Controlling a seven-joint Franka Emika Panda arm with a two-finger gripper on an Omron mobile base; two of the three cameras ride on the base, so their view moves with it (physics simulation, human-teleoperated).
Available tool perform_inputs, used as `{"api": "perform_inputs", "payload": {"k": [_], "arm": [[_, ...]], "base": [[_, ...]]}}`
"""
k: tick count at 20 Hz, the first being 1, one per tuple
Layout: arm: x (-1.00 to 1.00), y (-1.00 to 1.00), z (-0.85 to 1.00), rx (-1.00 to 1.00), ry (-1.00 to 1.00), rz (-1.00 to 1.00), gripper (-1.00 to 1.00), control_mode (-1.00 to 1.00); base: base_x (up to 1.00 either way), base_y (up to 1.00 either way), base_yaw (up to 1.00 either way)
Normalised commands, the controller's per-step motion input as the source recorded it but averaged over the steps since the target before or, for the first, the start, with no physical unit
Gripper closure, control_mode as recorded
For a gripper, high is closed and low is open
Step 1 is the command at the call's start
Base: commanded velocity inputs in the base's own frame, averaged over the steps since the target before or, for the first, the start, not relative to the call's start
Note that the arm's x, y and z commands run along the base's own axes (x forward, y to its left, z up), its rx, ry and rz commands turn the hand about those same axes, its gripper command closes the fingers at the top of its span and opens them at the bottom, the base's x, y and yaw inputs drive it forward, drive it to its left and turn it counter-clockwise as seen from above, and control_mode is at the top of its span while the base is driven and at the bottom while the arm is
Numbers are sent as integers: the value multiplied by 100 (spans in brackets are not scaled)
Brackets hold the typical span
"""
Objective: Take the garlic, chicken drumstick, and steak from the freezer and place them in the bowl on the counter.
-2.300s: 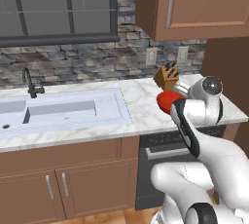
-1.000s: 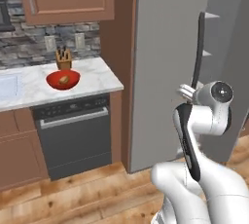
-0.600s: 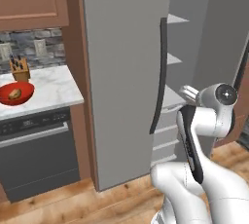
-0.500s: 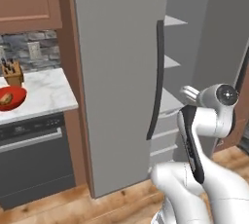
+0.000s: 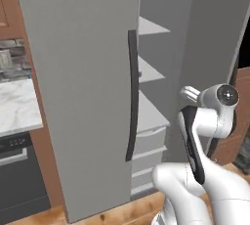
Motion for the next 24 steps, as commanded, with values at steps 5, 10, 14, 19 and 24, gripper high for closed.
{"api": "perform_inputs", "payload": {"k": [5,10,14,19,24], "arm": [[0,0,0,0,0,0,-100,100],[0,0,0,0,0,0,-100,100],[0,0,0,0,0,0,-100,100],[0,0,0,0,0,0,-100,100],[0,0,0,0,0,0,-100,100]], "base": [[49,-10,22],[5,21,25],[30,-28,6],[89,-9,8],[95,-28,7]]}}
